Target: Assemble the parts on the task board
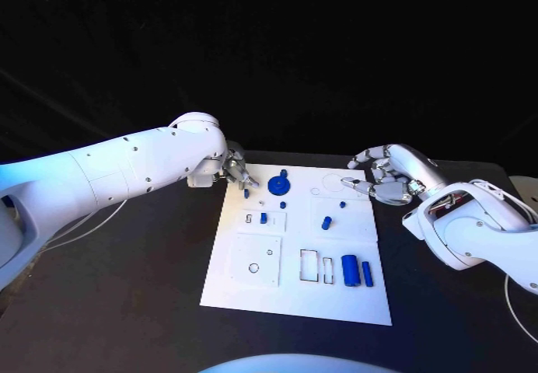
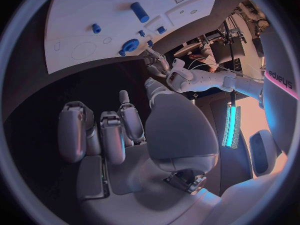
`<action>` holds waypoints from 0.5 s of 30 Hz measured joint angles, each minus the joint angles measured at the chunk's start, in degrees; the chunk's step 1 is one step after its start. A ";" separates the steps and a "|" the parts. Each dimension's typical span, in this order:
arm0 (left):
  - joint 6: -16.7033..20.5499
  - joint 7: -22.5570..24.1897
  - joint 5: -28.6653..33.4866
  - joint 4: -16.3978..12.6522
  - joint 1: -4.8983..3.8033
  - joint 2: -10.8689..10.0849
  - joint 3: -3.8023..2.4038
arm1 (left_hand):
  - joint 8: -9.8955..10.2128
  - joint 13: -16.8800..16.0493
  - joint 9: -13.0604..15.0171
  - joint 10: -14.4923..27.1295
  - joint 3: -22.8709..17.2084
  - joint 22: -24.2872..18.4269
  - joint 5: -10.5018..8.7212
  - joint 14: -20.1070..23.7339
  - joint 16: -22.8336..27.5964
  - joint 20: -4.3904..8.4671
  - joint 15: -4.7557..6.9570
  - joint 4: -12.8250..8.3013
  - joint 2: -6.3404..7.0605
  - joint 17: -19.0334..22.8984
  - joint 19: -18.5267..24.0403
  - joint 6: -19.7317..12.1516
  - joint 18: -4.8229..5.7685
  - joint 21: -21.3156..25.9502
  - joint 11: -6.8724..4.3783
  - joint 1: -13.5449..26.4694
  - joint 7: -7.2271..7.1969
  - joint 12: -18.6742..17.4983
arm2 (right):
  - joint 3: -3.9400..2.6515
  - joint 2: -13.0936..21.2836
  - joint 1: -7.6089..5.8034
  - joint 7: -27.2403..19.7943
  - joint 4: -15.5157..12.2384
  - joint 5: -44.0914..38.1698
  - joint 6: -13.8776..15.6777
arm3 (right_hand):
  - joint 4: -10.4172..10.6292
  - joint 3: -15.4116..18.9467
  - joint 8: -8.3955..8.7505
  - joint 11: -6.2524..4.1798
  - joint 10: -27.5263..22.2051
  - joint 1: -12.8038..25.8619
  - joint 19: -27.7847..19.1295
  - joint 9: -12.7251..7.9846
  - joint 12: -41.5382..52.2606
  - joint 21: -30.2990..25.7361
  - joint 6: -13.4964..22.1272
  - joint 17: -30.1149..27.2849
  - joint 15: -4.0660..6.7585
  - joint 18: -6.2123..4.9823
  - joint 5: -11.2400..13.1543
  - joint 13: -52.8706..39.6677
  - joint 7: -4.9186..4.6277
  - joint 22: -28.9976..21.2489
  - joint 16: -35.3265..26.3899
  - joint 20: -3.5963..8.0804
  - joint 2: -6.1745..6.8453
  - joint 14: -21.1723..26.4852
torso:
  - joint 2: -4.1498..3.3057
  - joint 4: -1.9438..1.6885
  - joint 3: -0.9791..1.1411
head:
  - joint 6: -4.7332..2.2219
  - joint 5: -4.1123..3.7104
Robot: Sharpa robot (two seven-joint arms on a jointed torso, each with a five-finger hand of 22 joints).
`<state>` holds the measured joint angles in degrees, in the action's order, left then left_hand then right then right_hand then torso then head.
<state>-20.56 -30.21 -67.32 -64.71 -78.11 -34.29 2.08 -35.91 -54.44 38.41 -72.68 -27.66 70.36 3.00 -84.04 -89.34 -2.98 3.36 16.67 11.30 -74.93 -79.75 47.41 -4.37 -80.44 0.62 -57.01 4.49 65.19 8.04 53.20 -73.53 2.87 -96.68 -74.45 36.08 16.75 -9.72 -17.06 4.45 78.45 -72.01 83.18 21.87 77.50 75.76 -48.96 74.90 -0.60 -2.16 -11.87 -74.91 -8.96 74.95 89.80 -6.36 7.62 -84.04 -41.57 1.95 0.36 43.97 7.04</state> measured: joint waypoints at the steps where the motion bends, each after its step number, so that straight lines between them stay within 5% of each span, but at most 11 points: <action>1: -0.17 0.00 0.00 -0.04 0.00 0.00 0.00 | 0.00 0.00 0.00 0.00 0.00 0.00 0.00 0.00 0.00 0.00 0.00 0.00 0.00 0.00 0.00 0.12 0.00 0.00 0.00 0.00 0.12 0.00 | 0.00 -0.01 0.00 0.00 0.01 0.00 0.01 | 0.00 0.00 0.00 0.00 0.00 0.00 0.00 0.00 0.00 0.00 0.00 0.00 0.00 0.00 0.00 0.00 0.00 0.00 0.00 0.00 0.00 0.00 | 0.01 0.01 -0.01 | 0.02 0.02; 15: -2.21 -0.06 -0.01 -0.14 0.01 -0.09 0.01 | 0.21 -0.09 -0.41 0.00 0.15 0.25 0.00 0.00 0.00 0.00 0.00 -0.16 -1.28 0.01 0.00 0.96 0.00 0.00 0.00 -1.28 0.29 0.00 | 0.00 -0.08 0.00 -0.01 0.10 0.00 0.07 | 0.00 0.00 0.00 0.00 0.00 0.00 0.00 0.01 0.00 0.00 0.00 0.05 0.00 0.00 0.00 0.00 0.00 -0.01 0.00 0.00 0.00 0.00 | 0.08 0.01 -0.03 | 0.08 0.01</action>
<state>-22.76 -30.27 -67.33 -64.85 -78.10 -34.38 2.08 -35.70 -54.54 37.99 -72.68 -27.51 70.60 3.00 -84.04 -89.34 -2.98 3.36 16.51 10.03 -74.92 -79.75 48.37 -4.37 -80.44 0.62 -58.29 4.78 65.19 8.04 53.12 -73.53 2.86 -96.58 -74.45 36.15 16.75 -9.72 -17.06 4.45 78.45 -72.01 83.19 21.87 77.50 75.76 -48.96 74.95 -0.60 -2.16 -11.87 -74.90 -8.97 74.94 89.80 -6.36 7.62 -84.03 -41.48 1.96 0.33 44.05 7.05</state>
